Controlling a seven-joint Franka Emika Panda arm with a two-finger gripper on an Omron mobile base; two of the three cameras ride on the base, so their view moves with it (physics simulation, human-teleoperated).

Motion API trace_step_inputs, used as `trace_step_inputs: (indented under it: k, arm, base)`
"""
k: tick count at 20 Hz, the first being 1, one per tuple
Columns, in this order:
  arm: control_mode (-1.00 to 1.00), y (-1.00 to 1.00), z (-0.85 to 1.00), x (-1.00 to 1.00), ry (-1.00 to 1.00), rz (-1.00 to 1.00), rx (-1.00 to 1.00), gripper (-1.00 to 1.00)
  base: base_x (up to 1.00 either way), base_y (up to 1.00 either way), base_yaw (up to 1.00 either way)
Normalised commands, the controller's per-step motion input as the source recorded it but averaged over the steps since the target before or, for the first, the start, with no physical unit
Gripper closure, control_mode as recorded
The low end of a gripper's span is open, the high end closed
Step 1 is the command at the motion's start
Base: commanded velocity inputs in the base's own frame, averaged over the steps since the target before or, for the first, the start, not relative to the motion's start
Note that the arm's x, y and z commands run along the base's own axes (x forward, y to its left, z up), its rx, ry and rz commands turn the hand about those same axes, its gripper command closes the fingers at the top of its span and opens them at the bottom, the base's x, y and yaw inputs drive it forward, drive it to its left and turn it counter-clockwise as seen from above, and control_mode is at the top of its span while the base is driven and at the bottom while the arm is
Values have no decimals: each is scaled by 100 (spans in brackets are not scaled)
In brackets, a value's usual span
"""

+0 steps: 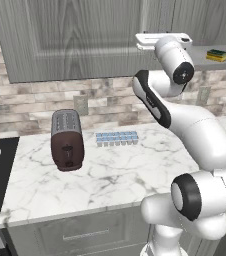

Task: Pick the spray and sponge from the cabinet and place them on the counter.

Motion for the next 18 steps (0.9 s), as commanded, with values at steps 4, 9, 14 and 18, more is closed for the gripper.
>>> trace_step_inputs:
  k: [4,9,14,18]
  arm:
    - [-100,-5,0,32,0,0,1,-100]
    - [-100,-1,-1,38,1,0,2,100]
    - [-100,0,-13,43,10,0,1,100]
    - [-100,0,-17,44,13,0,0,100]
  base:
    - [0,0,0]
    - [0,0,0]
    - [0,0,0]
    - [0,0,0]
